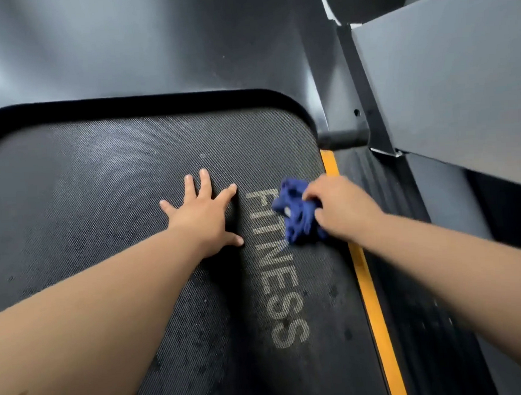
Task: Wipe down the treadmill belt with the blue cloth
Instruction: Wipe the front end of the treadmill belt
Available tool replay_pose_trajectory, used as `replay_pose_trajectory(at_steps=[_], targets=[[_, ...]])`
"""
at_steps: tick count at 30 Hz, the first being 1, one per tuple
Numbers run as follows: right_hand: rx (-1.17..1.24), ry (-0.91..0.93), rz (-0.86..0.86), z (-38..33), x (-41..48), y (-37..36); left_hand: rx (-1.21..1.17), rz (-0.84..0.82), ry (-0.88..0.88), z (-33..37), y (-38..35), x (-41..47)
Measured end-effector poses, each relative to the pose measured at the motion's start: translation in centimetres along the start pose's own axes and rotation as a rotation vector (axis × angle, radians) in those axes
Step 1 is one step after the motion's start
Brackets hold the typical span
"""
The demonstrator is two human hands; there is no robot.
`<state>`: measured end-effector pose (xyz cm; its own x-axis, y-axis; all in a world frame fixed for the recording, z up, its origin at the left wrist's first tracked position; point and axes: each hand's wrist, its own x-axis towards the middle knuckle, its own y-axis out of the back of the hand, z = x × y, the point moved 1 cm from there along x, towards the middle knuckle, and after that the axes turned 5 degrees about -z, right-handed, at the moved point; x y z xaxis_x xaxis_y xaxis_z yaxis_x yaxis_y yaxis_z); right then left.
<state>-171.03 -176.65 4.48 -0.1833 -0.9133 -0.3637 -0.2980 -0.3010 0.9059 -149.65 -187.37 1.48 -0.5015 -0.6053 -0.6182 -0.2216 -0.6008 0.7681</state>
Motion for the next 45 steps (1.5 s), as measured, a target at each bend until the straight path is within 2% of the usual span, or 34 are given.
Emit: replay_pose_trajectory(at_steps=[2, 4, 7, 12, 16, 19, 21, 24, 26, 28, 29, 30, 32, 34, 37, 39, 41, 42, 44, 45], targets=[[0.028, -0.083, 0.15, 0.9, 2.9, 0.8, -0.003, 0.006, 0.001, -0.1, -0.1, 0.0], [-0.094, -0.097, 0.1, 1.0, 4.4, 0.8, 0.002, 0.025, -0.009, -0.2, -0.2, -0.3], [-0.23, -0.027, -0.026, 0.2, 2.2, 0.4, 0.042, 0.06, -0.058, -1.0, -0.3, -0.7], [-0.071, 0.101, -0.214, 0.0, -5.6, -2.3, 0.093, 0.072, -0.12, -2.4, -1.1, -1.5], [0.031, 0.041, 0.021, 1.4, -1.0, -1.1, 0.063, 0.107, -0.121, -2.5, -1.6, -1.5], [-0.017, 0.033, -0.063, 0.8, 1.2, -0.5, 0.064, 0.108, -0.132, -2.4, -1.5, -1.6], [-0.044, 0.051, -0.062, -0.4, -1.0, -1.4, 0.084, 0.092, -0.139, -2.5, -1.3, -1.8], [-0.021, 0.209, -0.135, -2.6, -5.8, -3.9, 0.09, 0.067, -0.164, -2.9, -1.1, -1.8], [0.016, 0.226, -0.127, -2.7, -5.6, -3.6, 0.067, 0.067, -0.184, -3.1, -1.2, -1.9], [0.056, 0.172, 0.114, -1.9, -2.4, -2.0, 0.066, 0.094, -0.19, -3.3, -1.6, -2.1], [0.058, 0.075, 0.203, -1.4, -0.5, -1.0, 0.073, 0.11, -0.195, -3.4, -1.7, -2.1], [0.041, -0.023, 0.217, -1.1, 1.4, -0.4, 0.077, 0.121, -0.202, -3.4, -1.8, -2.1], [-0.053, -0.122, 0.129, -1.2, 3.9, -0.9, 0.079, 0.128, -0.222, -3.6, -1.9, -2.3], [-0.179, -0.033, 0.038, -2.2, 3.3, -1.8, 0.1, 0.124, -0.241, -4.3, -1.8, -2.6], [-0.141, 0.187, -0.061, -3.2, -2.1, -4.3, 0.154, 0.105, -0.251, -5.6, -1.8, -3.4], [-0.084, 0.282, -0.051, -4.0, -5.7, -5.4, 0.155, 0.092, -0.249, -6.1, -2.4, -4.0], [-0.059, 0.321, 0.027, -4.1, -4.9, -4.7, 0.121, 0.106, -0.249, -6.4, -2.9, -4.2], [-0.052, 0.31, 0.095, -3.9, -2.9, -4.0, 0.1, 0.118, -0.25, -6.5, -3.1, -4.2], [-0.028, 0.133, 0.235, -3.4, 1.7, -1.6, 0.075, 0.118, -0.256, -6.5, -3.0, -4.1], [-0.01, 0.021, 0.212, -3.2, 3.3, -0.9, 0.083, 0.111, -0.256, -6.3, -2.8, -4.3]])
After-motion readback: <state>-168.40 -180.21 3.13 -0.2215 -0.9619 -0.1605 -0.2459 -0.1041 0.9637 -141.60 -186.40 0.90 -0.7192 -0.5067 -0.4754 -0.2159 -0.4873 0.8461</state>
